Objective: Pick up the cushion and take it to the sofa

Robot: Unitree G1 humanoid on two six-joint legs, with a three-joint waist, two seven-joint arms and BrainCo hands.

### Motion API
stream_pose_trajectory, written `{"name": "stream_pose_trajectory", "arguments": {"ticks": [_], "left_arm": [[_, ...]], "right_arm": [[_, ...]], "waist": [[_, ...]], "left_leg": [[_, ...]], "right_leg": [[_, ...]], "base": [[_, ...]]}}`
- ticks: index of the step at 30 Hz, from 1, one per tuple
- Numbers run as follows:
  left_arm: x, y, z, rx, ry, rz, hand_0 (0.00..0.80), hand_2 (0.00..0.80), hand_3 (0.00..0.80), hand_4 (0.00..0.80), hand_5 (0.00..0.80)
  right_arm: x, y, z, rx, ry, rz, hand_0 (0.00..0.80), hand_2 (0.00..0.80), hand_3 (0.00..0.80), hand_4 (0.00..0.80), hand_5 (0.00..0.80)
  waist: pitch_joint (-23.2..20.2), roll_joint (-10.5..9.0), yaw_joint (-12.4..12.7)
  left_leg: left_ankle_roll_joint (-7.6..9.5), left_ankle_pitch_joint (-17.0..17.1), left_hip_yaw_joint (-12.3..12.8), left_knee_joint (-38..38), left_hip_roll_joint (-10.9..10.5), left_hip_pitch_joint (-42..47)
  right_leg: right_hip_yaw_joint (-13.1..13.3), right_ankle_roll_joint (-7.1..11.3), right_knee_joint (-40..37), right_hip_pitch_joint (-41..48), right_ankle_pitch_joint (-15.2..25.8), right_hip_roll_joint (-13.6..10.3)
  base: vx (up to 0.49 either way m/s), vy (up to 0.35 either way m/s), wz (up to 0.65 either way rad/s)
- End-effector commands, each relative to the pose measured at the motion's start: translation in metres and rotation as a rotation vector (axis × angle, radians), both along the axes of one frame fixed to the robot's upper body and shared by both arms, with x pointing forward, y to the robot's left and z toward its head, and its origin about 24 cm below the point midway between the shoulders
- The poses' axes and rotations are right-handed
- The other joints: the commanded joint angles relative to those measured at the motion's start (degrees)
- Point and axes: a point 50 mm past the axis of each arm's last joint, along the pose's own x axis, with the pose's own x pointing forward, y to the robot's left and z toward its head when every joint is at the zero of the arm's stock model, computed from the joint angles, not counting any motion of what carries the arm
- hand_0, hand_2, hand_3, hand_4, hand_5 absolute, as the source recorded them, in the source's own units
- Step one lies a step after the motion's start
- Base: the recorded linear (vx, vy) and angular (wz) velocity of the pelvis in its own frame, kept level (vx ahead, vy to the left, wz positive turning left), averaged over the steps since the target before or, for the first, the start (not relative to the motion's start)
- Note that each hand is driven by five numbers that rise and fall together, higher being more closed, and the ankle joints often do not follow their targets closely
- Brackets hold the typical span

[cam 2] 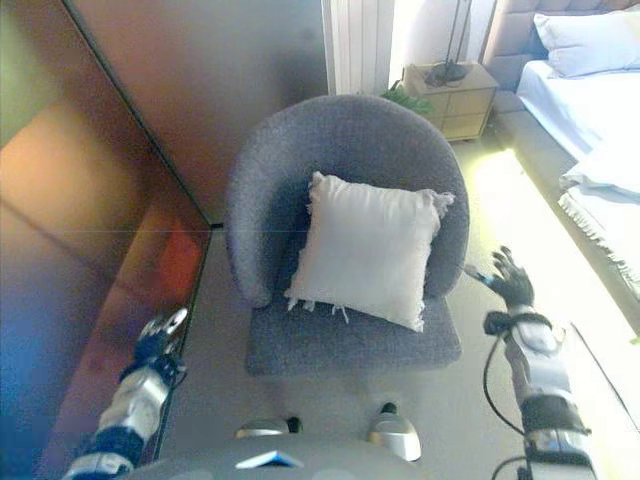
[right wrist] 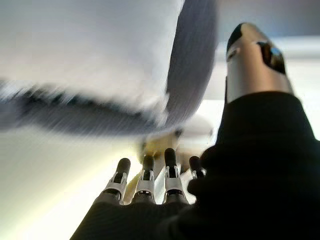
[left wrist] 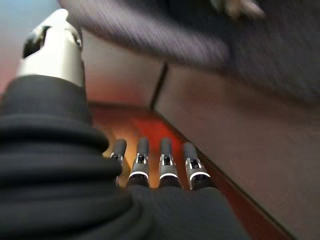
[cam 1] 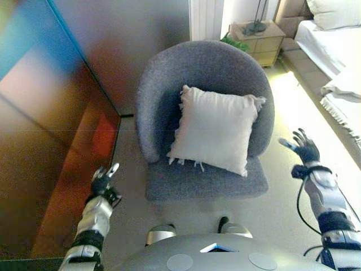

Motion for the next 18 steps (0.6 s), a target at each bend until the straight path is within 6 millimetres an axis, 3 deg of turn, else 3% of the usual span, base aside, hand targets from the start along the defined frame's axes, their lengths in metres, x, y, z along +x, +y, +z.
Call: {"name": "stream_pose_trajectory", "arguments": {"ticks": [1, 4, 9, 14, 18], "left_arm": [[-0.009, 0.018, 0.001, 0.111, 0.075, 0.005, 0.000, 0.000, 0.000, 0.000, 0.000], [-0.043, 0.024, -0.016, 0.112, 0.251, 0.067, 0.000, 0.000, 0.000, 0.000, 0.000], [-0.105, 0.006, -0.049, -0.002, 0.578, 0.163, 0.000, 0.000, 0.000, 0.000, 0.000], [-0.133, -0.025, -0.064, -0.074, 0.797, 0.145, 0.000, 0.000, 0.000, 0.000, 0.000], [-0.136, -0.051, -0.070, -0.198, 0.873, 0.091, 0.000, 0.000, 0.000, 0.000, 0.000]], "right_arm": [[-0.012, -0.002, -0.015, 0.005, 0.041, -0.153, 0.000, 0.000, 0.000, 0.000, 0.000], [-0.053, -0.004, -0.055, 0.078, 0.196, -0.290, 0.000, 0.000, 0.000, 0.000, 0.000], [-0.117, 0.036, -0.119, 0.240, 0.548, -0.371, 0.000, 0.000, 0.000, 0.000, 0.000], [-0.165, 0.084, -0.148, 0.380, 0.859, -0.352, 0.000, 0.000, 0.000, 0.000, 0.000], [-0.176, 0.109, -0.155, 0.396, 1.024, -0.216, 0.000, 0.000, 0.000, 0.000, 0.000]], "waist": [[-1.2, -3.16, 0.3], [-1.1, -3.82, 0.2], [-1.3, -4.79, 0.2], [-1.5, -5.22, 0.4], [-1.7, -5.13, 0.2]], "left_leg": [[0.25, -5.3, 3.6, 0.5, -1.4, 0.9], [0.55, -5.3, 4.3, 0.5, -1.4, 0.8], [1.02, -5.1, 4.7, 0.5, -1.5, 0.4], [1.40, -5.3, 5.0, 0.5, -1.7, 0.3], [1.60, -5.6, 4.8, 0.5, -1.9, 0.3]], "right_leg": [[1.7, 6.26, 0.2, 5.4, -7.7, -3.5], [2.4, 6.04, 0.2, 5.1, -7.7, -3.0], [3.8, 5.55, 0.2, 4.7, -7.4, -2.4], [5.0, 4.92, 0.2, 4.5, -7.3, -1.9], [5.8, 4.64, 0.4, 4.3, -7.4, -1.7]], "base": [[-0.135, -0.045, -0.03], [-0.128, -0.047, -0.06], [-0.119, -0.032, -0.08], [-0.080, -0.002, -0.04], [-0.038, 0.017, -0.05]]}}
